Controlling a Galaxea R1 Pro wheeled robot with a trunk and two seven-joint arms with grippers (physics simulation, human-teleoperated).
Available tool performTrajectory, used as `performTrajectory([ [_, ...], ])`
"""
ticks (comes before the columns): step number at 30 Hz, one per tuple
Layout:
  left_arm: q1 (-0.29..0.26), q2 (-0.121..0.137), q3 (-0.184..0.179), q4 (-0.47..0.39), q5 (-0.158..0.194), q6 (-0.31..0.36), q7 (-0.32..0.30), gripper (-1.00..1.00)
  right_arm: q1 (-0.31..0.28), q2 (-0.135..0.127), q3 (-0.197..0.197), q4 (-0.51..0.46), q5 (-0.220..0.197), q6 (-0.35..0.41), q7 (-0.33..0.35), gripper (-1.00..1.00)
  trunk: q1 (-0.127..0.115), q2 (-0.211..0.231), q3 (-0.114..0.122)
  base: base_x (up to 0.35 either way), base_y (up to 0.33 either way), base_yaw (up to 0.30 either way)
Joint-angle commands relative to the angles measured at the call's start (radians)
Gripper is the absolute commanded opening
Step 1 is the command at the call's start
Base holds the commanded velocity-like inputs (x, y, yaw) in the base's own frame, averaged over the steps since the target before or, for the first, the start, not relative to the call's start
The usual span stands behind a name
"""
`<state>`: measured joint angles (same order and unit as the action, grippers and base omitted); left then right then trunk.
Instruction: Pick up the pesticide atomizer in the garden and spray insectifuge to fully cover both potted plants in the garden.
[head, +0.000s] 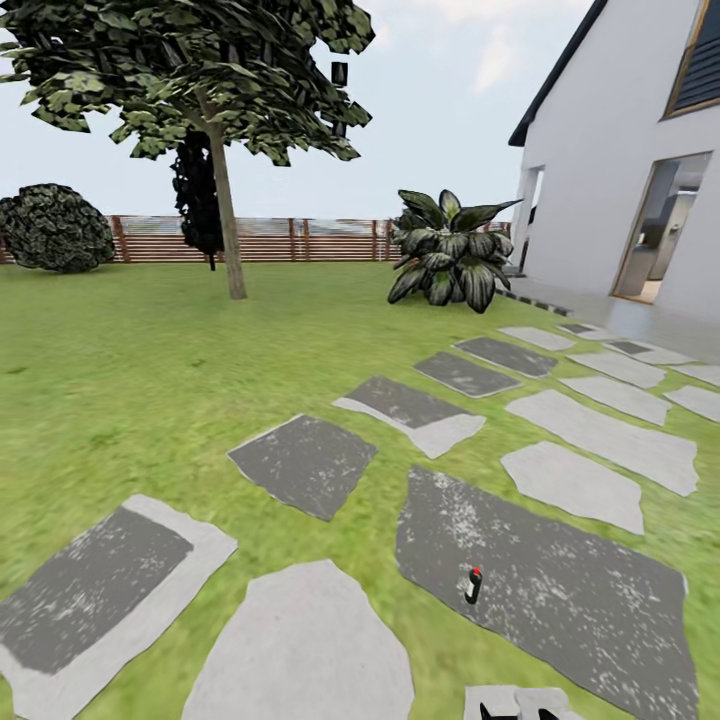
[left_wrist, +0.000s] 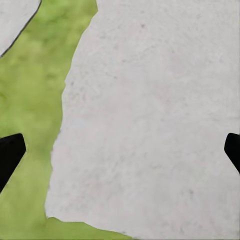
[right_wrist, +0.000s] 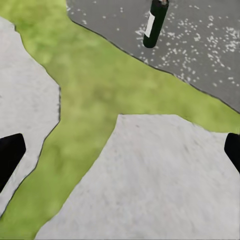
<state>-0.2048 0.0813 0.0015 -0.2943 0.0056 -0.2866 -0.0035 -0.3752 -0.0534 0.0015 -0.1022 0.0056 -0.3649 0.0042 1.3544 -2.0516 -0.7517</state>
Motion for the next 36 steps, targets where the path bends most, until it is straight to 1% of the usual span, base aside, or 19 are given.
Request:
performTrajectory([
  [1,-0.001,0.0,0.0,0.001,0.001,-0.003,-0.001,1.0,-0.001,0.0,0.0,0.001,0.001,-0.004,0.0,1.0,0.0,0.0,-0.001,0.225,0.244,0.053],
  [3,-0.001,0.0,0.0,0.001,0.001,-0.003,0.0,1.0,-0.001,-0.002,0.0,0.001,0.002,-0.005,0.0,1.0,0.0,0.0,-0.001,0.235,0.236,0.02],
  [9,-0.001,0.0,0.0,0.002,0.001,-0.003,0.0,1.0,-0.001,-0.02,0.0,0.001,0.003,-0.005,0.001,1.0,0.0,0.0,-0.001,0.239,0.231,0.004],
  [36,-0.001,0.0,0.0,0.001,0.001,-0.003,-0.001,1.0,-0.001,-0.022,0.002,0.001,0.002,-0.005,0.0,1.0,0.0,0.0,-0.001,0.241,0.228,0.0],
])
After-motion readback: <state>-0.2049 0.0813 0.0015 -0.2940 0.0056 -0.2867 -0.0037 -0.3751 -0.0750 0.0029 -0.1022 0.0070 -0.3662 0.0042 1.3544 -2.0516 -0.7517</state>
